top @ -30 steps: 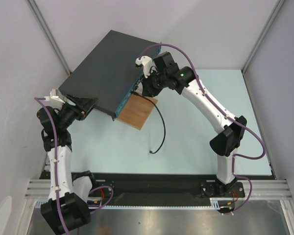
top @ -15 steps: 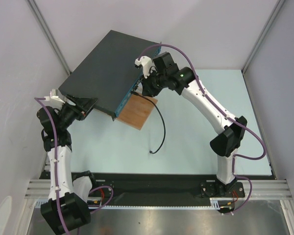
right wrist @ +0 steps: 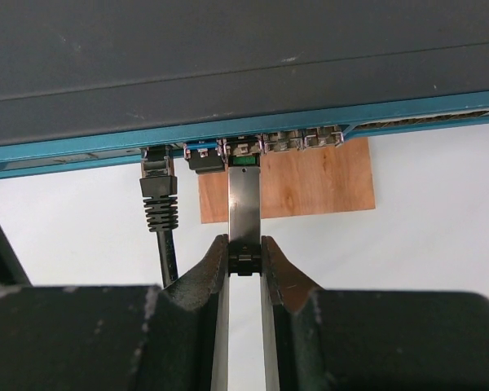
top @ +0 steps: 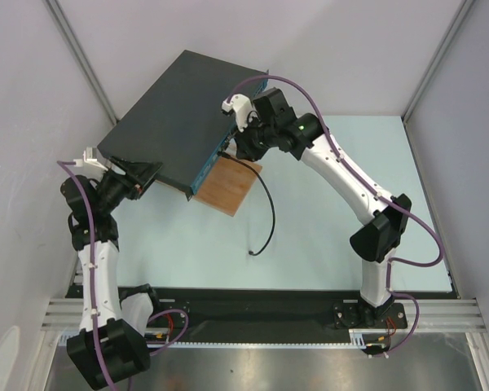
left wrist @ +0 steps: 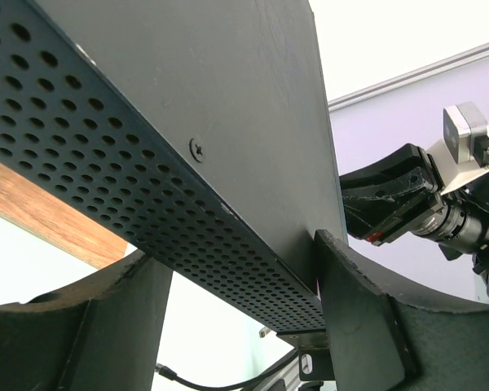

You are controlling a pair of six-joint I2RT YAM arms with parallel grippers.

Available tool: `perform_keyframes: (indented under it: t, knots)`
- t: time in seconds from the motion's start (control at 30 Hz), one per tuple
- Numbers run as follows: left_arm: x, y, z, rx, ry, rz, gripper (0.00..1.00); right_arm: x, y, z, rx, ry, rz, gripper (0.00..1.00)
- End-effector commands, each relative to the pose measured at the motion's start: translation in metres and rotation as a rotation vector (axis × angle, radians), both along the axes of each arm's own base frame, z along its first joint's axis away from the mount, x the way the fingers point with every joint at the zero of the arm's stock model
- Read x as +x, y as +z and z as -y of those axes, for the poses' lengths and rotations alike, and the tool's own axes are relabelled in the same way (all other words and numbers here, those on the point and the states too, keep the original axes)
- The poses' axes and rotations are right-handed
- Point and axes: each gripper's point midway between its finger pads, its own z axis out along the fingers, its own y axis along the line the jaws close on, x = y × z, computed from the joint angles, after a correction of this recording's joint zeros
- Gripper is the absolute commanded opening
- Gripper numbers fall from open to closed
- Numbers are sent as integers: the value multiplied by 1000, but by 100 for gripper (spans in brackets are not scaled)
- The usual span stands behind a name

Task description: Insert the plug into the switch port

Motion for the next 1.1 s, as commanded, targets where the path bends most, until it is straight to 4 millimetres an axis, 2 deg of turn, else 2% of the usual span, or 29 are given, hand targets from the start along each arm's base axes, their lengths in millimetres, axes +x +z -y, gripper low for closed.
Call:
perform_keyframes:
  t: [0.0,0.03,0.27,0.4,0.67,0.83,1.07]
  knots:
    - [13,30,-5,116,19,154,11,8,50,-16,93,12,192,0]
    - [14,31,-5,116,19,155,11,7,47,-16,89,15,191,0]
    - [15,31,-5,115,16,154,10,-1,68,-16,142,22,210,0]
    - [15,31,-5,114,13,155,9,-8,73,-12,155,27,205,0]
    - [16,32,-5,116,13,159,9,-10,64,-16,154,56,192,0]
    - [16,32,-6,119,19,158,9,-9,72,-20,162,78,207,0]
    - [17,31,-6,122,20,153,8,-7,69,-25,124,88,233,0]
